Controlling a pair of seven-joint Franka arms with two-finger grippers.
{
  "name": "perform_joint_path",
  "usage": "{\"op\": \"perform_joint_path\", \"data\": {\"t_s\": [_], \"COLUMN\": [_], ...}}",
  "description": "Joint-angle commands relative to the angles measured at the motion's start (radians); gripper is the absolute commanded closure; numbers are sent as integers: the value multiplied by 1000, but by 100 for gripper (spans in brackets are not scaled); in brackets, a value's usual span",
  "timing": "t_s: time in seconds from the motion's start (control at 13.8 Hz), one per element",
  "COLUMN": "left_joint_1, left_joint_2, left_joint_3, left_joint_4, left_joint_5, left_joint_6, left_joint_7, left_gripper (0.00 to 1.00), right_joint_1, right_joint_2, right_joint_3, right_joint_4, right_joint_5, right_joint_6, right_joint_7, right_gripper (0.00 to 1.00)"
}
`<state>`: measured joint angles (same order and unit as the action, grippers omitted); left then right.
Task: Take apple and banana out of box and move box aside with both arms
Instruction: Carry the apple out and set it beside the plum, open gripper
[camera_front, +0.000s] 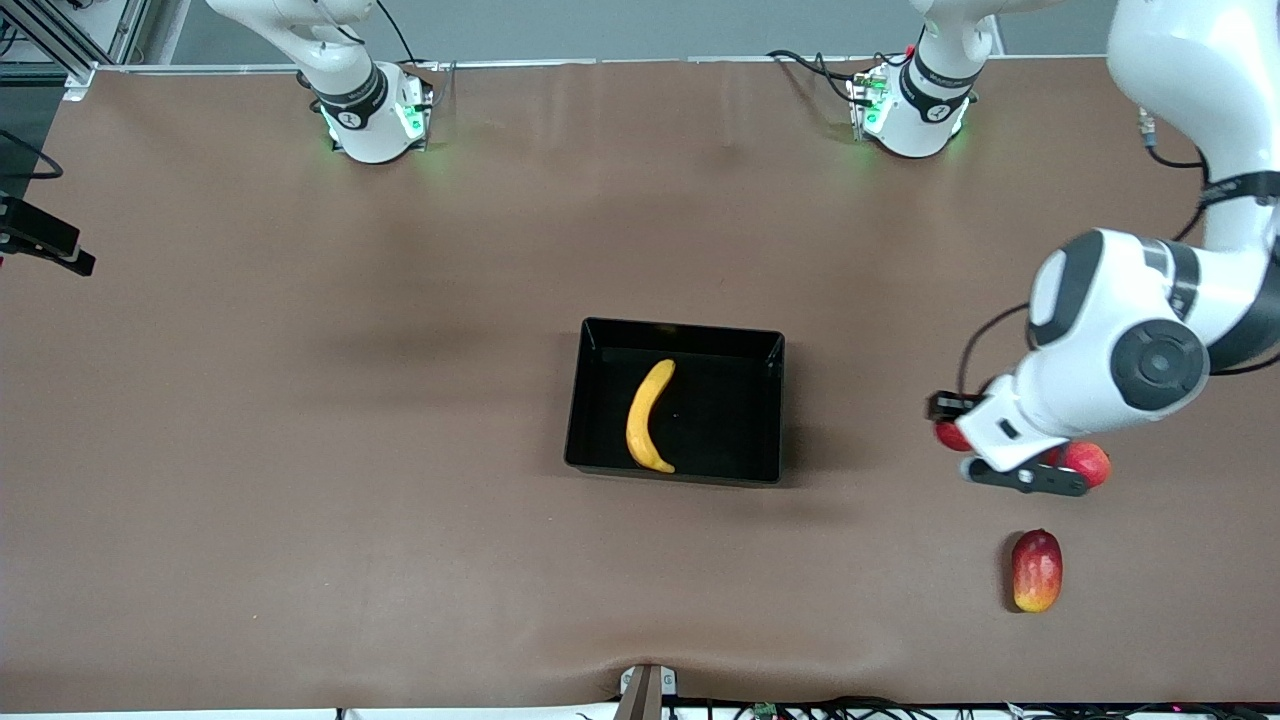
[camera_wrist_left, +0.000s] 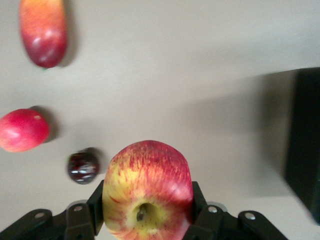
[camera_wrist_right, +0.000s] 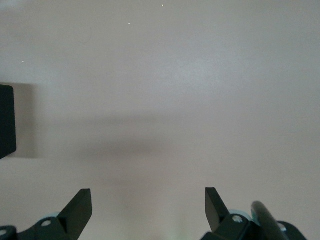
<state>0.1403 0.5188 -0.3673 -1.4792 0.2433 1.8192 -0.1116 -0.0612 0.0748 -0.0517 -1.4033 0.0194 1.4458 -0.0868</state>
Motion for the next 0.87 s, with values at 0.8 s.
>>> {"op": "perform_joint_path", "data": {"t_s": [0.8], "left_joint_1": [114], "left_joint_2": [158], "left_joint_3": [2], "left_joint_4": [-239], "left_joint_5": [71], "left_joint_6": [485], "left_joint_7": [-54], "left_gripper": [65], "right_joint_1": [-14], "right_joint_2": [36], "right_joint_3": [10], "right_joint_4": [3], "right_joint_5": [4], "right_joint_6": [7], "right_joint_7": [1], "right_gripper": [0]}}
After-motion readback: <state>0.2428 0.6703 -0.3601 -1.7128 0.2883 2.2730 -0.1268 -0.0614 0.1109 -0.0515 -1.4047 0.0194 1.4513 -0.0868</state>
